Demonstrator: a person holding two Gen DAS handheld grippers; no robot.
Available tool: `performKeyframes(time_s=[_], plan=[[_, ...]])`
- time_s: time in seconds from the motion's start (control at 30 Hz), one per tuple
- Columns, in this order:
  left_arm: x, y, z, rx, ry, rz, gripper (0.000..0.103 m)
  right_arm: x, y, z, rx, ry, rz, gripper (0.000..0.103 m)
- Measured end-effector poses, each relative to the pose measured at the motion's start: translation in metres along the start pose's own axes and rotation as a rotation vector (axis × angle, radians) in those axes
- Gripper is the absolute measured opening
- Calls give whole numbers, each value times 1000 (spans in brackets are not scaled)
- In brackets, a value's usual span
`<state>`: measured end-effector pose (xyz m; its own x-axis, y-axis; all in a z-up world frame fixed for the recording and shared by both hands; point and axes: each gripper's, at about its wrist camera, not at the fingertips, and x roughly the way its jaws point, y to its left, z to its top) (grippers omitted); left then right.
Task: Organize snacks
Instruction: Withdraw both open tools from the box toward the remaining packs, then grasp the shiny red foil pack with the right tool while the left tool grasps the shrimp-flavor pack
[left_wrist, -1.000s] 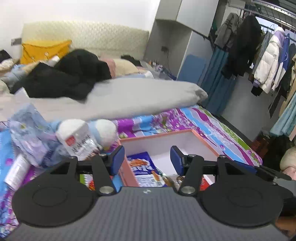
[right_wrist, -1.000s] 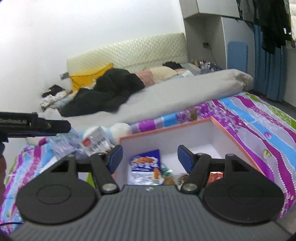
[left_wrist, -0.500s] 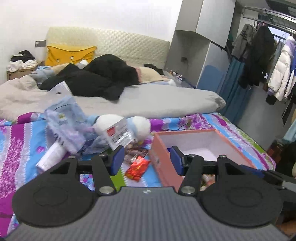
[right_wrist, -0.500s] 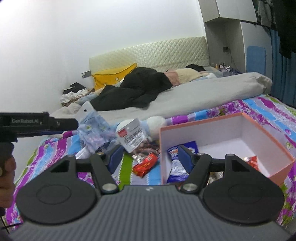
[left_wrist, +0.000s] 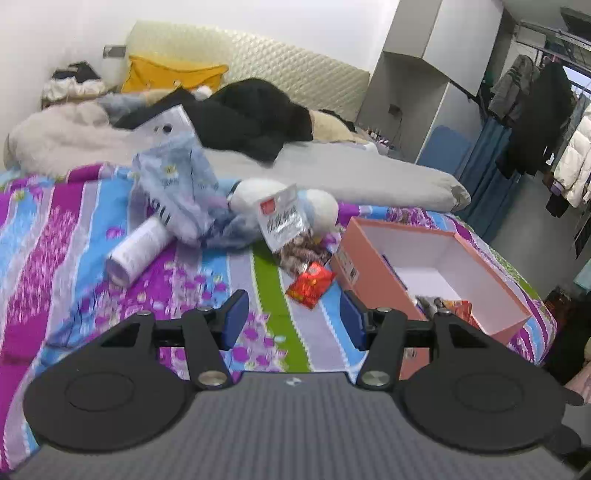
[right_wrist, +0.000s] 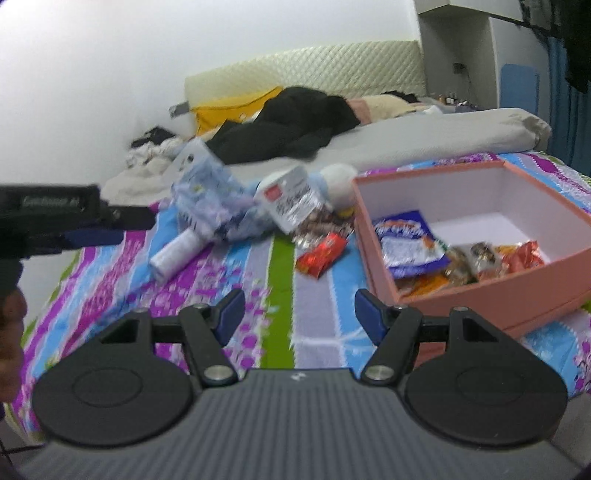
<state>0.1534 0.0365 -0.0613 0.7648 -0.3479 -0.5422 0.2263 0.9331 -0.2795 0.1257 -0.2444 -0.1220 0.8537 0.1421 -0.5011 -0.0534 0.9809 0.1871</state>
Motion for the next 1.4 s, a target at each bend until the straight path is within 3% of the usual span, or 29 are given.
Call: performKeyframes(time_s=[0.3,0.43,0.63,0.83,1.3,1.4], plan=[[19,23,-27,-58,53,29,63,15,21,-16,-53,10,21,68],[39,34,-28,-64,69,38,72,30,29,-20,-85,26,29,68],[85,53,-24,-106,97,7,73,65,27,-19,-92,56,-1,68],[150,69,-12,-172,123,-74,73,109,25,-12,-103,69,-23,68],[318,94,21,-182,227,-301,71,231,12,-9,-64,117,-97,68],[348,95,24,-183,245,-337,67,250,9,-7,-61,109,-130,68]])
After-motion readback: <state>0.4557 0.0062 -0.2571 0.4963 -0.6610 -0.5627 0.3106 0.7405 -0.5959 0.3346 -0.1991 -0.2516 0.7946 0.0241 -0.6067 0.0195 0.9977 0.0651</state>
